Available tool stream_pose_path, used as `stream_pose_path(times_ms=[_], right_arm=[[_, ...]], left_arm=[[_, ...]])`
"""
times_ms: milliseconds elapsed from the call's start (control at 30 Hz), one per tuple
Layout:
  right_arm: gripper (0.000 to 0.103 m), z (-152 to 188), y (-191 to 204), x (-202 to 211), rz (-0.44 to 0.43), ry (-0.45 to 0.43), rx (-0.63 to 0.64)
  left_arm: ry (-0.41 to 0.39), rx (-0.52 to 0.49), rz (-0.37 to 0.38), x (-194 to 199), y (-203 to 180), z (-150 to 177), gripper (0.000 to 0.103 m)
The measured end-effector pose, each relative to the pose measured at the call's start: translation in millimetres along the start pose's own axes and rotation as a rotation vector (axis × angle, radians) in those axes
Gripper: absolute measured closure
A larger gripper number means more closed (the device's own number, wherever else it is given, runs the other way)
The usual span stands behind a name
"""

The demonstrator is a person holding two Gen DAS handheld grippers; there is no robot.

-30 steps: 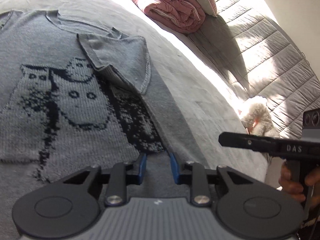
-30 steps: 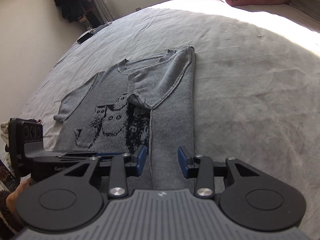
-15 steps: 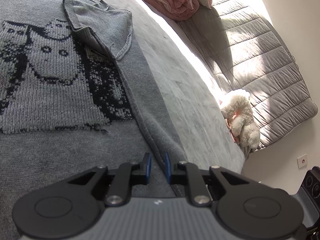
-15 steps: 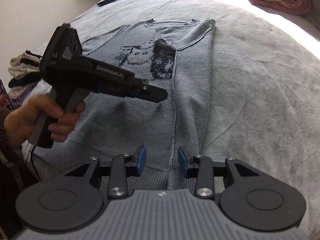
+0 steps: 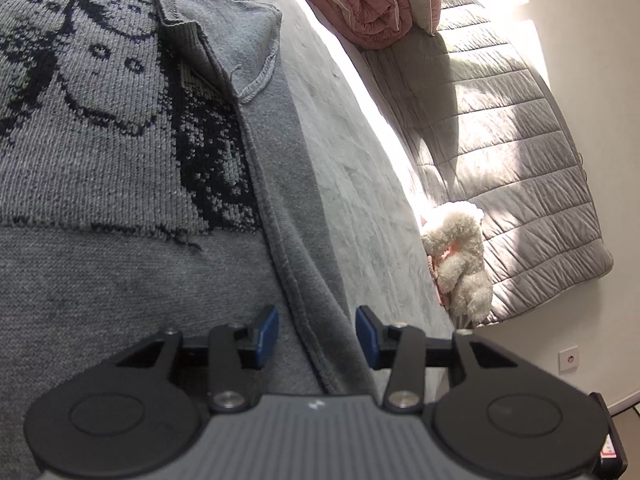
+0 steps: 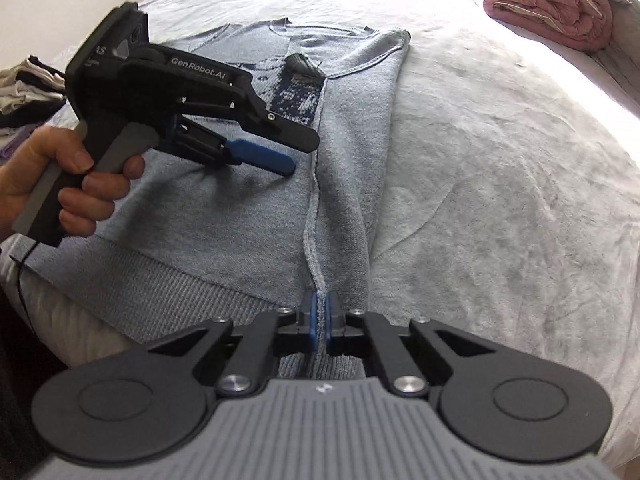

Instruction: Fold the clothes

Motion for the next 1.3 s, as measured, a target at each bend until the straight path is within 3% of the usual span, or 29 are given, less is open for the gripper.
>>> stream_pose_path(times_ms=[167,267,433,500,700,767,933,1000,1100,1300], right_arm=[[0.100,-13.2,-2.3,22.3,-0.081,-0.021,-0.063],[0.100,-15.8,7.3,24.8,-0.103,-0.012,-0.055],[0.100,-20.3,23.4,28.9,-0.138,0.004,-0.041],[0.100,-21.6,29.9,29.6,-0.152,0.012,-0.035],[0.097,-13.0,48.1,17.4,-0.192,0.086,0.008],[0.088,-9.6,52.6,14.4,-0.210,0.114,0.026],[0.080,-27.4,42.1,3.6,-0.192,0.083,-0.023],[0.074,-36.4,35.4,-4.3,-0.176,0.073,-0.055],[0.074,-49.7,25.2,-16.0,-0.151,0.058,-0.103],[0.074,-92.6,3.0,-52.0,-0.080,-0.002,-0.200]], left_arm=[[-0.029,0.006,0.006,0.8,-3.1,-0.5,0.049],[-0.071,-0.008,-0.006,5.3,-4.1,-2.3,0.055],[-0.090,-0.053,-0.043,8.2,-7.1,-3.9,0.094],[-0.094,-0.079,-0.064,9.4,-9.0,-4.2,0.098],[-0.085,-0.179,-0.276,17.6,-6.1,-8.2,0.096],[-0.096,-0.198,-0.289,19.7,-6.8,-10.8,0.090],[-0.123,-0.243,-0.319,25.2,-8.6,-17.3,0.067],[-0.134,-0.261,-0.332,27.4,-9.4,-19.9,0.064],[-0.150,-0.289,-0.350,30.8,-10.7,-23.8,0.064],[-0.198,-0.246,-0.349,45.0,-7.5,-36.0,0.064]])
Point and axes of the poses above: each gripper's, at about its wrist camera, not at the fingertips, and x roughly against the way its jaws point, y to its left, z to its underside, the point moved 8 cm from there along -x, roughly the way its jaws point, and after that the axes turned 14 degrees about z, right-handed, at the moved point
